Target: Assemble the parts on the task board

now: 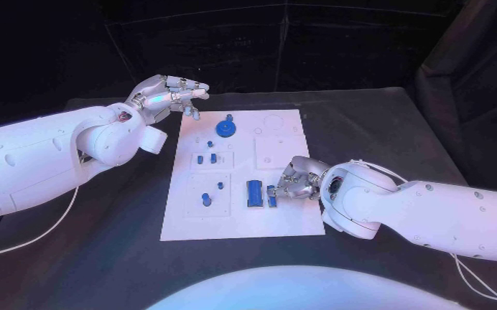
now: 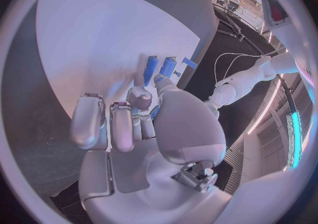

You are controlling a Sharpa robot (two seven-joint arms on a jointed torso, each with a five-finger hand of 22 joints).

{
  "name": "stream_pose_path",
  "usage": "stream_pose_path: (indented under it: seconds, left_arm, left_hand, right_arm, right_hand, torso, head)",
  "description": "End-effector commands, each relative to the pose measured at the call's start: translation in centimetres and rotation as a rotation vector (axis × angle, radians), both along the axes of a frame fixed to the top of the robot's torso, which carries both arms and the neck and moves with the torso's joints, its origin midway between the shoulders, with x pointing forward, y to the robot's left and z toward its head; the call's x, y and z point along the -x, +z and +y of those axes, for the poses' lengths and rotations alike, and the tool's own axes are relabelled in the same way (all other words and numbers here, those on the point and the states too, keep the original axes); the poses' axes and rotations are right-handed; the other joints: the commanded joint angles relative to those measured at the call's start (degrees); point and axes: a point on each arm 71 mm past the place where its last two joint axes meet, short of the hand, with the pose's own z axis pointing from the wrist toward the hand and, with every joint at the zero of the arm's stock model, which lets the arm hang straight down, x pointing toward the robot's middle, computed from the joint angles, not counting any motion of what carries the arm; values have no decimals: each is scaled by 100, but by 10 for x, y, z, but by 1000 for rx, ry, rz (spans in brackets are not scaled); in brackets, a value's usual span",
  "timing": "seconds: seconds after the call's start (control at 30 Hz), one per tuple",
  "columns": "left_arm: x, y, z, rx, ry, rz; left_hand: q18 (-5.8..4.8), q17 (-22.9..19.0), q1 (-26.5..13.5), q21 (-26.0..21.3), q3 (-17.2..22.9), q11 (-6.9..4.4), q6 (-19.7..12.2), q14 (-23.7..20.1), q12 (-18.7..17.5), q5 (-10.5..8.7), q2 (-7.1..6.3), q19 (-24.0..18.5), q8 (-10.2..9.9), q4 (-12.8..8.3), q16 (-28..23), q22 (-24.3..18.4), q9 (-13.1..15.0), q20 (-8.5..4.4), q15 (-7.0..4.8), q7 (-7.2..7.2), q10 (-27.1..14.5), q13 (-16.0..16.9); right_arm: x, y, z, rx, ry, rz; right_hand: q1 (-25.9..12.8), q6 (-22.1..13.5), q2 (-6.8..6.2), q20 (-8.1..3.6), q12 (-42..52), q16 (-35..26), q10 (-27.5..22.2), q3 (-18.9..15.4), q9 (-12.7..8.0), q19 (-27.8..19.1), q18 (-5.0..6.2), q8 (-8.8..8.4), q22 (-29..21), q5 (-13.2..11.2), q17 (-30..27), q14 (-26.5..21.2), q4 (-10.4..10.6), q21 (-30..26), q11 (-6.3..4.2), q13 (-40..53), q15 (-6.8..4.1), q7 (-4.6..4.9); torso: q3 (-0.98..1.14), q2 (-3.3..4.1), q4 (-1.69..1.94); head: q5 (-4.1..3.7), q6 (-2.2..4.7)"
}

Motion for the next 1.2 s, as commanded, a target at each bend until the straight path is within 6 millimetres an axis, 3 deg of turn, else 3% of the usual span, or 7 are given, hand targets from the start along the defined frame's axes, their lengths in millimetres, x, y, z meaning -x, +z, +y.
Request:
stream_pose_path:
  seconds: [0.03, 0.67, 0.8, 0.9, 1.03, 1.1, 1.2]
  left_arm:
    - [0, 1, -1, 5, -13, -2]
    - [0, 1, 0, 4, -10, -2]
    - [-1, 1, 1, 4, -3, -8]
    - [-2, 1, 2, 5, 3, -16]
    - [-4, 0, 3, 15, 19, -24]
    - [-6, 0, 4, 26, 31, -24]
    - [-9, -2, 7, 40, 39, -30]
  left_hand:
    - [76, -6, 32, -24, -5, 1, -41, -40, 38, -17, 28, 1, 40, -23, 32, -5, 0, 26, 18, 15, -42, -7]
    - [76, -6, 32, -24, -5, 1, -41, -40, 38, -17, 28, 1, 40, -23, 32, -5, 0, 26, 18, 15, -42, -7]
    - [76, -7, 32, -25, -5, 1, -41, -40, 38, -17, 28, 1, 41, -23, 33, -5, 0, 26, 18, 15, -43, -7]
    - [75, -26, 20, -34, -24, 4, -53, -50, 60, -19, 26, 4, 60, -21, 44, -19, 1, 29, 22, 18, -56, -7]
    - [74, -44, -29, -52, -60, -2, -45, -68, 89, -20, 25, -6, 86, 8, 47, -35, 5, 34, 25, 5, -47, -3]
    - [75, -55, -40, -63, -72, -10, -34, -81, 105, -19, 28, -14, 103, 15, 44, -44, 8, 35, 23, -6, -37, -1]
    - [77, -105, -30, -120, -81, -27, -6, -169, 137, -17, 43, -77, 145, 10, -13, -81, 12, 33, 15, -31, -16, -2]
  right_arm:
    - [0, 0, 1, 3, 8, 8]
    - [0, 5, -8, -52, 3, -31]
    - [-1, 9, -17, -166, -7, -52]
    - [-7, 12, -26, -298, -22, -64]
    - [-24, 24, -36, -547, -61, -125]
    - [-35, 30, -43, -662, -105, -153]
    - [-55, 36, -52, -786, -167, -174]
  right_hand:
    - [-174, 37, -64, -3, -39, 22, 47, -127, 26, 23, -79, -44, 9, 5, 346, 396, 113, 23, -6, 12, -14, -2]
    - [-122, -104, -97, 8, -126, -70, -10, -399, 80, -38, -55, -175, -120, 28, 222, 364, 121, -49, 25, 14, 5, 40]
    - [113, -629, -181, 101, -1323, -486, -577, -499, -41, -299, 55, -456, -786, 82, -333, 228, -29, -431, 180, -896, 126, 226]
    - [320, -813, -165, 170, -1936, -824, -875, -541, -98, -464, 134, -490, -1221, 69, -742, 135, -138, -718, 243, -1396, 182, 297]
    - [922, -917, 52, 236, -2581, -2525, -1366, -324, -154, -1342, 474, -466, -3325, -52, -2605, -471, -409, -2176, 323, -1899, 250, 390]
    - [1115, -1109, 87, 317, -3025, -3677, -1630, -207, -235, -1643, 510, -565, -3865, -176, -3655, -914, -486, -2761, 430, -2289, 349, 491]
    - [1221, -1172, 63, 493, -3714, -4648, -2050, -98, -325, -2055, 495, -632, -4295, -237, -4165, -1444, -513, -3510, 629, -2937, 567, 631]
  torso:
    - [-1, -3, -4]
    - [4, -14, -3]
    - [-5, -43, -4]
    - [-16, -95, -11]
    - [-33, -186, -30]
    - [-44, -232, -30]
    - [-56, -306, -52]
  head:
    - [-3, -2]
    - [-31, 14]
    - [-42, 49]
    - [-48, 95]
    - [-58, 177]
    - [-57, 243]
    - [-21, 371]
